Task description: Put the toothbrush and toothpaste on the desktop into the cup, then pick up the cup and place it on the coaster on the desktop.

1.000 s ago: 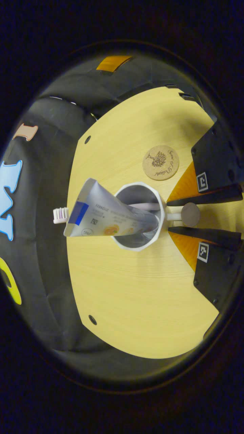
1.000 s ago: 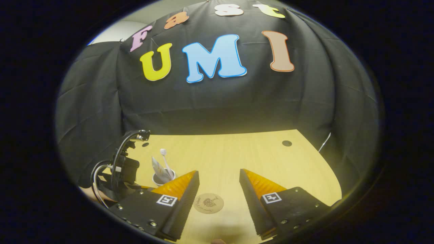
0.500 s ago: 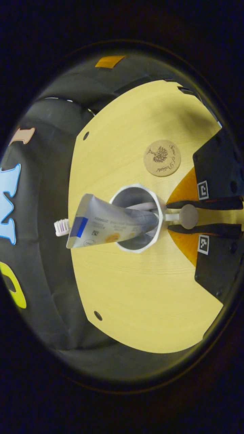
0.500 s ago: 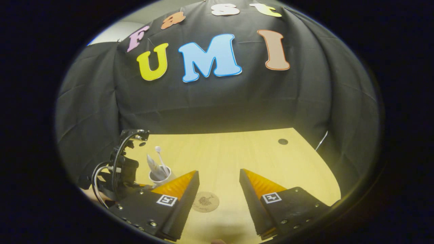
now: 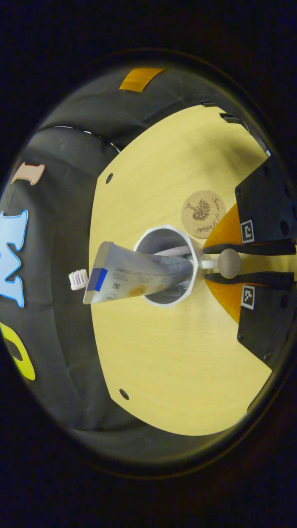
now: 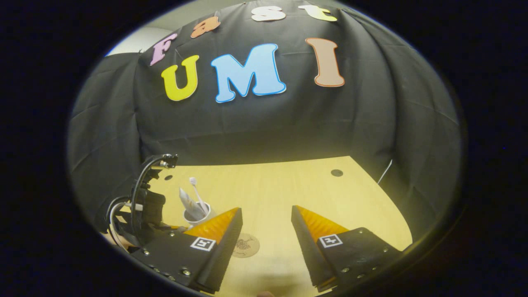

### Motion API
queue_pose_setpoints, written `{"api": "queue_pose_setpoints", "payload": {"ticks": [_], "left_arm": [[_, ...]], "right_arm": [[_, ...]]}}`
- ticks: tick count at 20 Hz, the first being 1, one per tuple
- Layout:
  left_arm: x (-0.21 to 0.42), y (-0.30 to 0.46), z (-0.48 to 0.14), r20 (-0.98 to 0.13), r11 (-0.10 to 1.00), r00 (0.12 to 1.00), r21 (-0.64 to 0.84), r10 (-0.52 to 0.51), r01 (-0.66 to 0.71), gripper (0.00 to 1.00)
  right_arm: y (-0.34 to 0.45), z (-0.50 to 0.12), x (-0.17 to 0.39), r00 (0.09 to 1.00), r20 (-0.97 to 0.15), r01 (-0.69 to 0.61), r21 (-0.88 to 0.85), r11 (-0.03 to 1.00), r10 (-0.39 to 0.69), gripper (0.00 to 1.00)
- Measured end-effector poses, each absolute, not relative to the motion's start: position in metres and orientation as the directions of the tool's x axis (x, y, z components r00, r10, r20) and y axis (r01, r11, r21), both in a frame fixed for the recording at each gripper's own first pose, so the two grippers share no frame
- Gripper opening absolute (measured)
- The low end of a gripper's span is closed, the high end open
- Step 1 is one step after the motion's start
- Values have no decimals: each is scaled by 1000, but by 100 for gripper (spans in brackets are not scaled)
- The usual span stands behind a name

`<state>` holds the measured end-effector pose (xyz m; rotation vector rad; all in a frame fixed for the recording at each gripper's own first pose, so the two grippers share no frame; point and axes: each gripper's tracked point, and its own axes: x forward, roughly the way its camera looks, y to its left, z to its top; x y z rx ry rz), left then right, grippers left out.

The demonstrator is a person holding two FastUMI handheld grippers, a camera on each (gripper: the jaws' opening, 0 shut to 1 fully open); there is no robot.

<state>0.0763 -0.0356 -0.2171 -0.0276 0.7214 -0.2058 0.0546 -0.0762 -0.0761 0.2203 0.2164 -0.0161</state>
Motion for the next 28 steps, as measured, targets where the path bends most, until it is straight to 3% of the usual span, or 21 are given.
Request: {"api": "queue_pose_setpoints", "payload": {"ticks": [10,12,14,15,16,19,20,21,22,23,28], "left_arm": [[62,-94,-212,-655,956,705,-100,-273,277,22],[57,-102,-218,-663,954,697,-94,-273,284,22],[53,-106,-222,-671,954,690,-91,-270,285,22],[53,-106,-225,-674,955,689,-90,-268,283,22],[51,-107,-226,-676,956,690,-84,-261,280,22],[53,-109,-228,-673,961,700,-62,-240,269,22],[53,-109,-229,-676,963,700,-57,-231,263,23],[53,-110,-229,-675,965,703,-56,-225,256,23],[52,-110,-229,-677,966,702,-51,-220,253,23],[52,-111,-229,-677,967,704,-46,-215,251,24],[52,-116,-229,-675,970,707,-55,-210,235,31]], "right_arm": [[-102,-81,31,977,-210,88,228,970,-39,71],[-107,-84,26,976,-214,95,231,968,-45,76],[-112,-85,21,976,-214,100,233,967,-50,71],[-114,-85,19,976,-213,102,234,967,-51,76],[-116,-86,18,976,-212,102,235,967,-52,71],[-121,-88,15,976,-212,98,239,966,-47,71],[-122,-88,14,977,-210,95,239,966,-45,76],[-123,-87,12,977,-208,92,238,967,-42,71],[-124,-87,11,978,-206,87,237,968,-37,76],[-125,-87,11,978,-204,81,235,968,-33,71],[-128,-84,9,981,-192,43,232,972,3,71]]}}
